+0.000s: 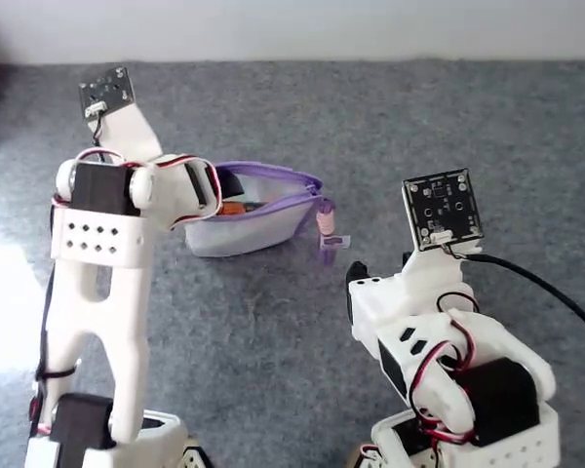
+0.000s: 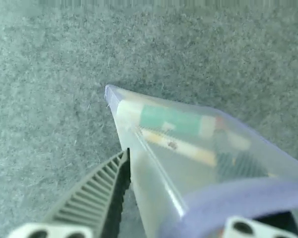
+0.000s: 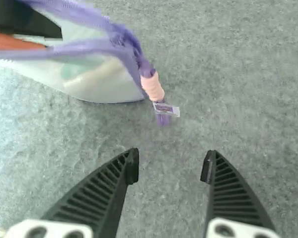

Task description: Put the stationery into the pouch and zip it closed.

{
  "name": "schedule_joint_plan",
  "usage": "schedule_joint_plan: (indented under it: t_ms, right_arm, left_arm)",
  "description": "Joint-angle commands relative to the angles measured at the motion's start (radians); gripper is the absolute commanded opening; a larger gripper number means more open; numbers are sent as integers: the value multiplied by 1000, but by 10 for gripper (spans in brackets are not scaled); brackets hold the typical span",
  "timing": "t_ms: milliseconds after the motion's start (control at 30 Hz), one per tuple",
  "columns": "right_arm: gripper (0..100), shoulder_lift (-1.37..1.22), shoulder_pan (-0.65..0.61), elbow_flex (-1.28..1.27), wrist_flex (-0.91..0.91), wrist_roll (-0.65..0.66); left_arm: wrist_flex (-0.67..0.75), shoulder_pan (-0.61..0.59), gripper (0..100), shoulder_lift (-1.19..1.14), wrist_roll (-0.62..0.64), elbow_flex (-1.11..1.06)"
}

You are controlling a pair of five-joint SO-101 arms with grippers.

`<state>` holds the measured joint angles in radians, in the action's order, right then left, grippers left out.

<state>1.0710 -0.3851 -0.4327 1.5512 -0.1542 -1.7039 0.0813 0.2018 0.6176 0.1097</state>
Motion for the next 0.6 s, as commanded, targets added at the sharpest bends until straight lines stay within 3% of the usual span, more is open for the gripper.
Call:
schedule_joint_plan:
  t_ms: [0,300,567]
  right_arm:
    - [221,4,-1,-17,-4,-11]
    - [221,7,2,-26,-4,-11]
    - [221,7,2,-26,-4,-11]
  left_arm:
    - [-12,9,317,71,14,73]
    - [-52,2,292,101,-12,54]
    - [-49,2,8,163,-14,13]
